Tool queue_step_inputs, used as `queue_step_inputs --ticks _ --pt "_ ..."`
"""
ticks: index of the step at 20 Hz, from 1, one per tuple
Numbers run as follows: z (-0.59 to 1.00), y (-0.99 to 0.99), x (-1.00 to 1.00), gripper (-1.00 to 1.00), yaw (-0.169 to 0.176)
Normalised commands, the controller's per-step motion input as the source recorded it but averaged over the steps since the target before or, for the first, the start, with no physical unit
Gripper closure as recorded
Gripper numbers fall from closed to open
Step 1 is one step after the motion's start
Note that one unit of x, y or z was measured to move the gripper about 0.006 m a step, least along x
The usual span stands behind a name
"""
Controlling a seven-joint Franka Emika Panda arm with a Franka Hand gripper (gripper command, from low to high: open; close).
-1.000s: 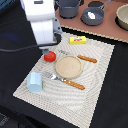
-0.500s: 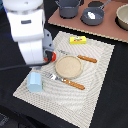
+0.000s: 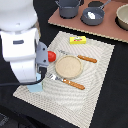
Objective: Interact with the objects in diverse but meaningful ways.
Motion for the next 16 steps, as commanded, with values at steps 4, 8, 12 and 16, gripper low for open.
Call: queue_step_inputs --ticks 4,8,12,16 --pt "-0.18 -0.1 0.04 -1.0 0.0" --pt "-0.17 -0.13 0.04 -1.0 0.0" --pt "-0.14 -0.13 0.15 -1.0 0.0" --pt "-0.15 -0.17 0.2 -1.0 0.0"
